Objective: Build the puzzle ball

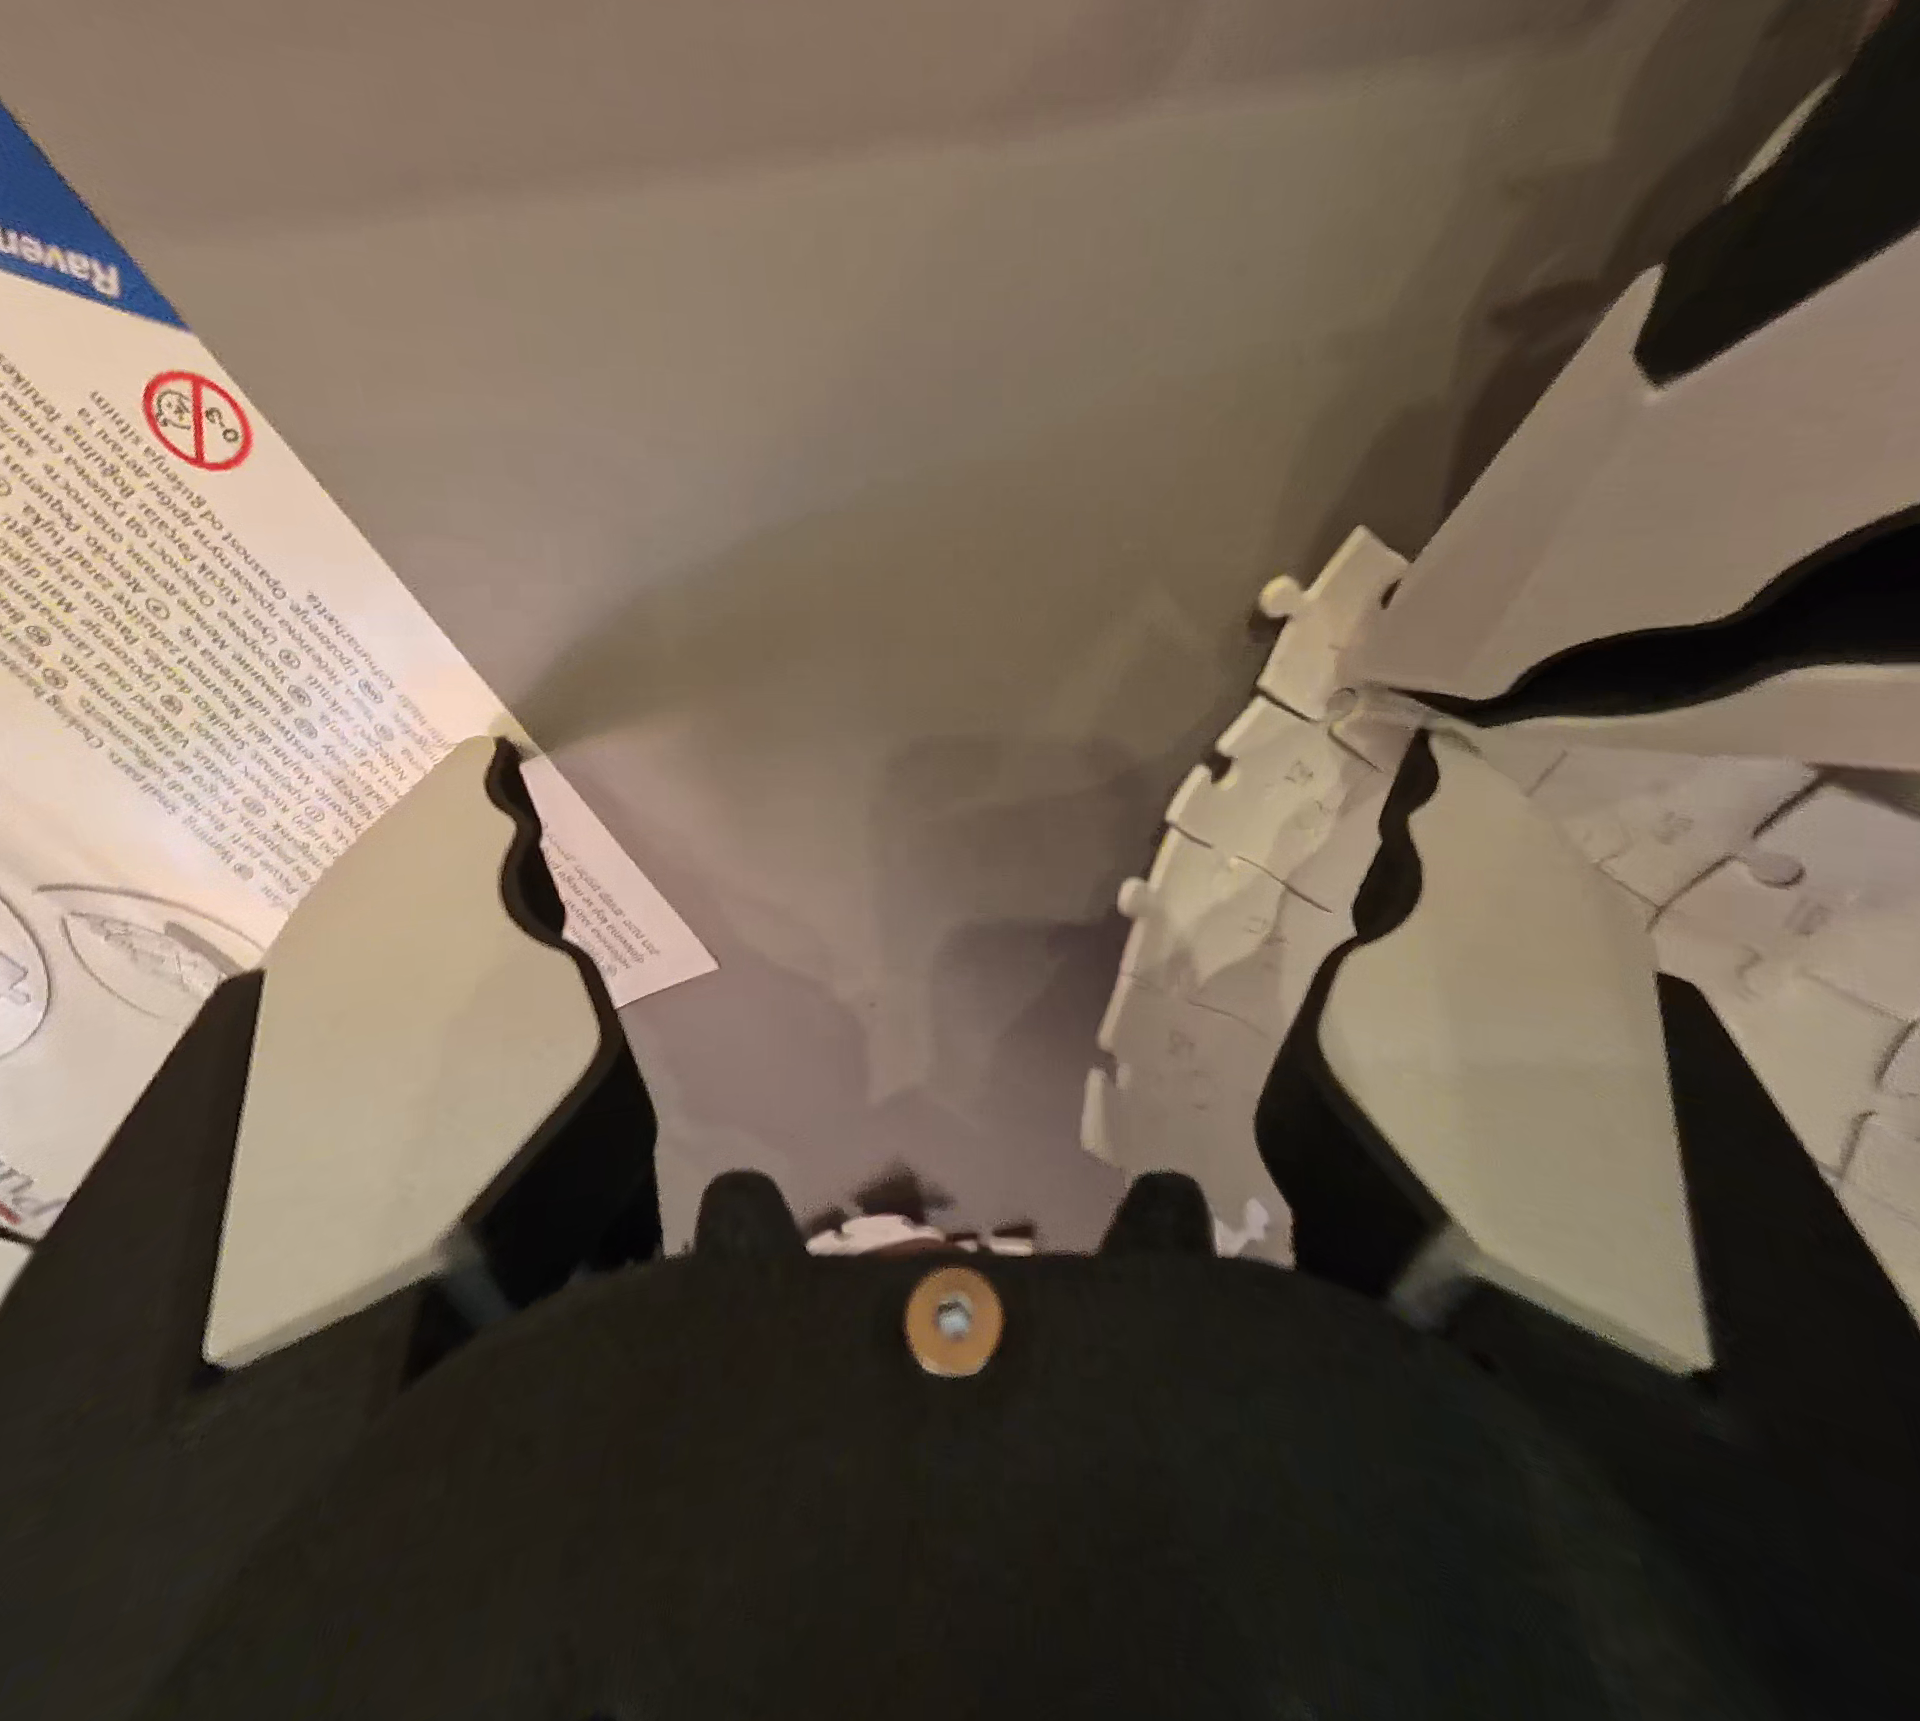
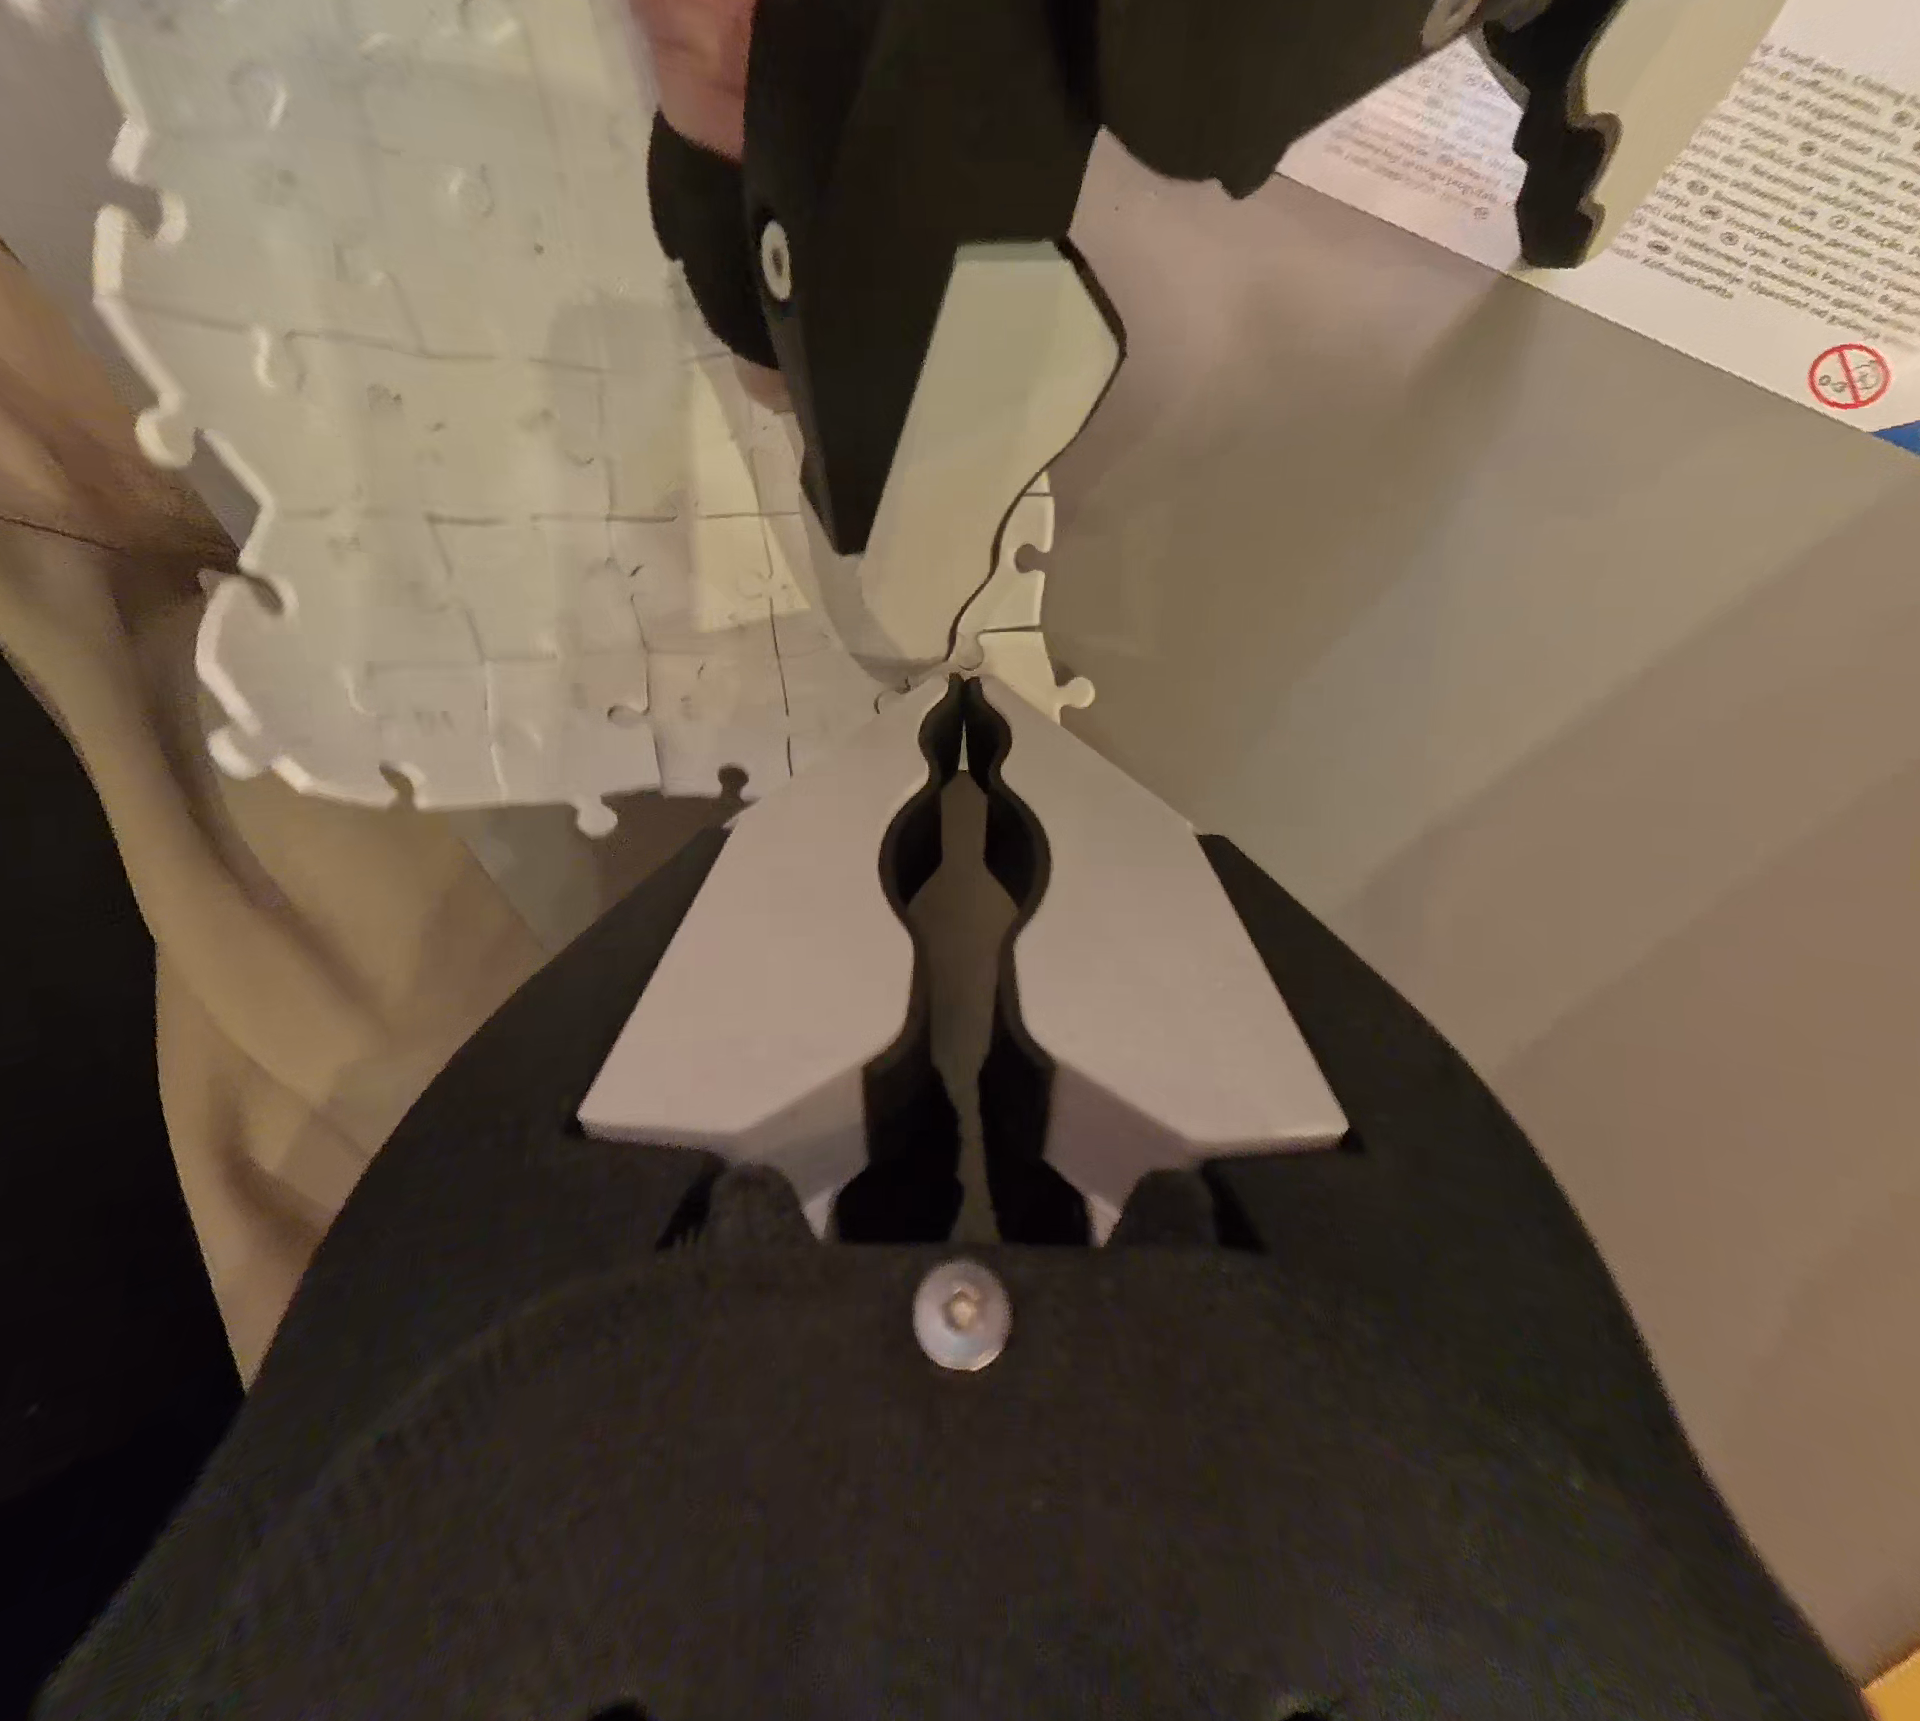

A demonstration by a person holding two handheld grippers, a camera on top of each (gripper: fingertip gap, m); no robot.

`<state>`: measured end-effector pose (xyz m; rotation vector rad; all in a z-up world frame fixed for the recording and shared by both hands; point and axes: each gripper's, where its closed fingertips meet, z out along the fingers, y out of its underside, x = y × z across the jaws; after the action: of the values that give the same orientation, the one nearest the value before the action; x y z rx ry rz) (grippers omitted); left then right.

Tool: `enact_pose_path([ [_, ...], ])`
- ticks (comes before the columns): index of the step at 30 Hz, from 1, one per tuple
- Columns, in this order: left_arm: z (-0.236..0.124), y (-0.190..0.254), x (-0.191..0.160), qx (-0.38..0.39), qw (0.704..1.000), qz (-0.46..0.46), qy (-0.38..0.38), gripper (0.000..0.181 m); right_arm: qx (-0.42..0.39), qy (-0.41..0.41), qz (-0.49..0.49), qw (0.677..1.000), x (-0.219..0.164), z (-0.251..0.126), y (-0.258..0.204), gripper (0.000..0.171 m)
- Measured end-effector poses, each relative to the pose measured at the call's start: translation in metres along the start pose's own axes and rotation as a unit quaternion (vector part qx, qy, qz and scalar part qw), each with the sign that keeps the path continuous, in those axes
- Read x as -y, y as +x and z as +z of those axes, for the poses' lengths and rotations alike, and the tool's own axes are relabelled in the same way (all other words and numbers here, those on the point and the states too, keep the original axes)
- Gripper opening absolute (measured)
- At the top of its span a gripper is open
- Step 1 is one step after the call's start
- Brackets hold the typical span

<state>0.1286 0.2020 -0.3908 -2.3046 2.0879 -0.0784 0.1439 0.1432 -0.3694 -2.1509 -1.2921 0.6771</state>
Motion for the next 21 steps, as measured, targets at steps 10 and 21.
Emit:
enact_pose_path([
  [10, 0.0000, -0.0026, 0.0007, 0.000, 1.000, 0.002, 0.027, 0.147, -0.004, -0.005, -0.013, 1.000, 0.0005, 0.0021, -0.0055, 0.000],
  [21, -0.0015, -0.0056, -0.0053, -0.003, 0.999, -0.021, 0.034, 0.146, -0.014, -0.022, -0.041, 0.999, -0.0021, 0.0025, -0.0066, 0.000],
])
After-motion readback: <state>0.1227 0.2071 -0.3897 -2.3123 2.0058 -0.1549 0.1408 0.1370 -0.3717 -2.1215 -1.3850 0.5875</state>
